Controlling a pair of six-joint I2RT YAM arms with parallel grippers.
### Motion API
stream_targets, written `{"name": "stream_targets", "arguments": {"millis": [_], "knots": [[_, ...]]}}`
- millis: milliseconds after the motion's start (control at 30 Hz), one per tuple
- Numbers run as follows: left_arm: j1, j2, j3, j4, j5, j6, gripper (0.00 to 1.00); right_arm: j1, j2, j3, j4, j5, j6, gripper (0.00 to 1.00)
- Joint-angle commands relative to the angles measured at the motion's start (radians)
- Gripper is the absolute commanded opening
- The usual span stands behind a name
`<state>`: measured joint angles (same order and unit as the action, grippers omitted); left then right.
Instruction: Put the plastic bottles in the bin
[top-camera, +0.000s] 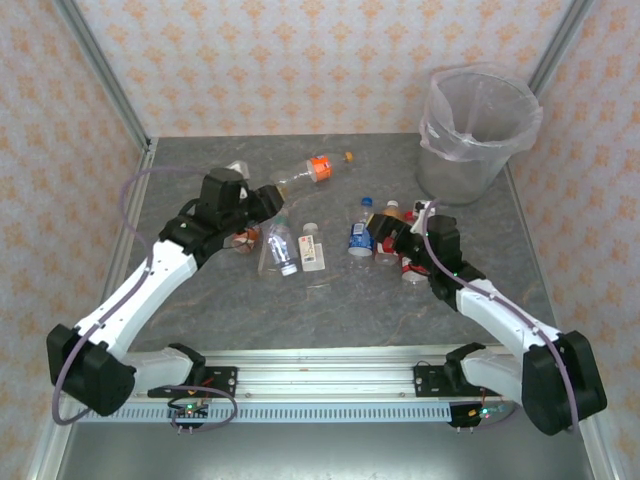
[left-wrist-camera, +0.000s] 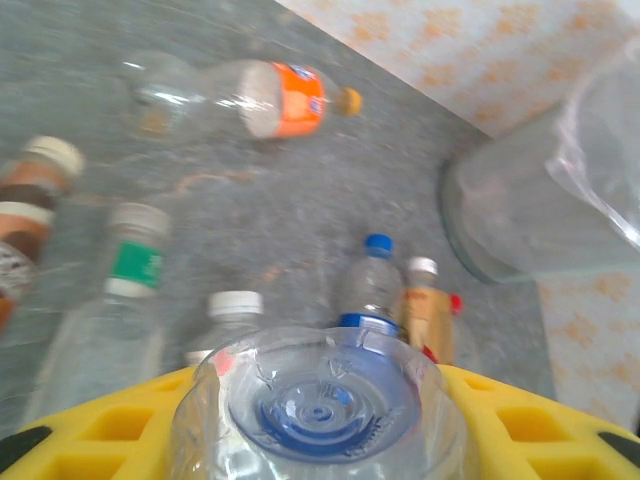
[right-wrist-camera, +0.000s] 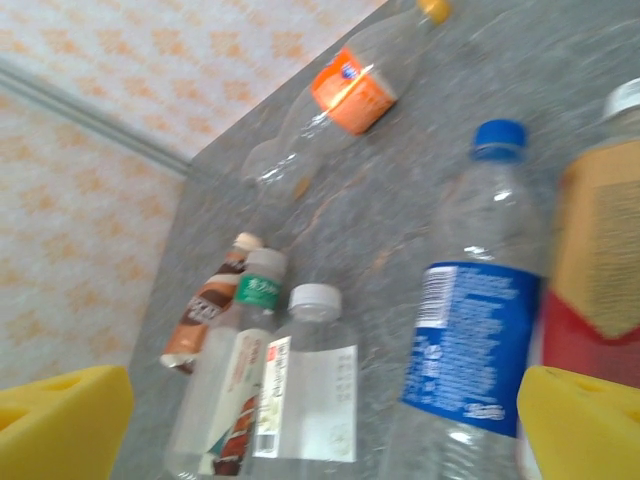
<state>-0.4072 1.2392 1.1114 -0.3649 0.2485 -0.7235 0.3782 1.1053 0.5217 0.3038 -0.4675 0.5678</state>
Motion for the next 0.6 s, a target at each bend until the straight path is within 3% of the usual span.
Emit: {"name": "stream_targets", "arguments": {"millis": [0,100,267,400,567], "knots": [[-0.042,0.06,0.082,0.087,0.106,0.048,0.46,0.049,0.045,0.008,0.198,-0.063,0.07,0.99],[-0.065,0.125,0.144,0.088,0.148,0.062,0.46,0.084,0.107,0.039,0.289,-0.133,0.094,0.99],[-0.089,0.179,0.204,0.114,0.203,0.08,0.46,0.103,0.167,0.067,0.386,-0.136,0.133,0.99],[-0.097,0.206,0.232,0.095,0.192,0.096,0.46,0.109,0.23,0.093,0.561,-0.259,0.201,0.99],[-0.098,0.247,0.248,0.141,0.194,0.071,0.46,0.162,0.243,0.133,0.526,-0.282,0.165,0.99]]}}
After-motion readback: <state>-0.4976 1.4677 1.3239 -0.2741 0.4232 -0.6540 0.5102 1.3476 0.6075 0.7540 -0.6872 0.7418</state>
